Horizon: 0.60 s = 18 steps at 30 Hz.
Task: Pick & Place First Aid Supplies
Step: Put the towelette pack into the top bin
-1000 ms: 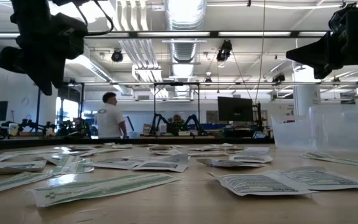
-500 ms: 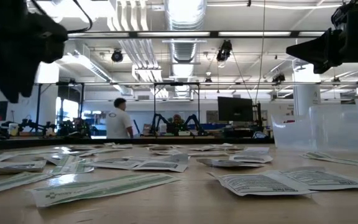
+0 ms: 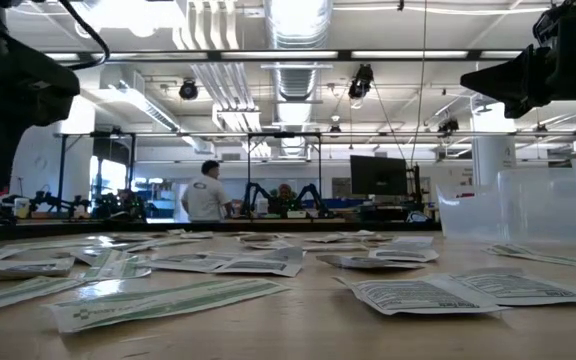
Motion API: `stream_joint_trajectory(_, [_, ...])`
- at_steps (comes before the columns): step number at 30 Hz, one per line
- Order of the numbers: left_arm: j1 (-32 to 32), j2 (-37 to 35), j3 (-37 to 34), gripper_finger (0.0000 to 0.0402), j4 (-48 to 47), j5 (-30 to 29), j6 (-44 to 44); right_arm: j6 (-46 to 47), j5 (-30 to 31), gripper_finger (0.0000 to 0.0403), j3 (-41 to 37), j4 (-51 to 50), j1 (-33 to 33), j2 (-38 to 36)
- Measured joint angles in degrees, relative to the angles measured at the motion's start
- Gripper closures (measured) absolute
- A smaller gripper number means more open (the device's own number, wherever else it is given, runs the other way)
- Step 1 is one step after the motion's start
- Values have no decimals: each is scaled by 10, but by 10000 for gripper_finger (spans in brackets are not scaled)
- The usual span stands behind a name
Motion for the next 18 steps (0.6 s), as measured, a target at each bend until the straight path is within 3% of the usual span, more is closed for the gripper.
stream_joint_trajectory(18, [-25, 64, -37, 264, 9, 0, -71, 18, 0, 394, 0, 0, 0, 0])
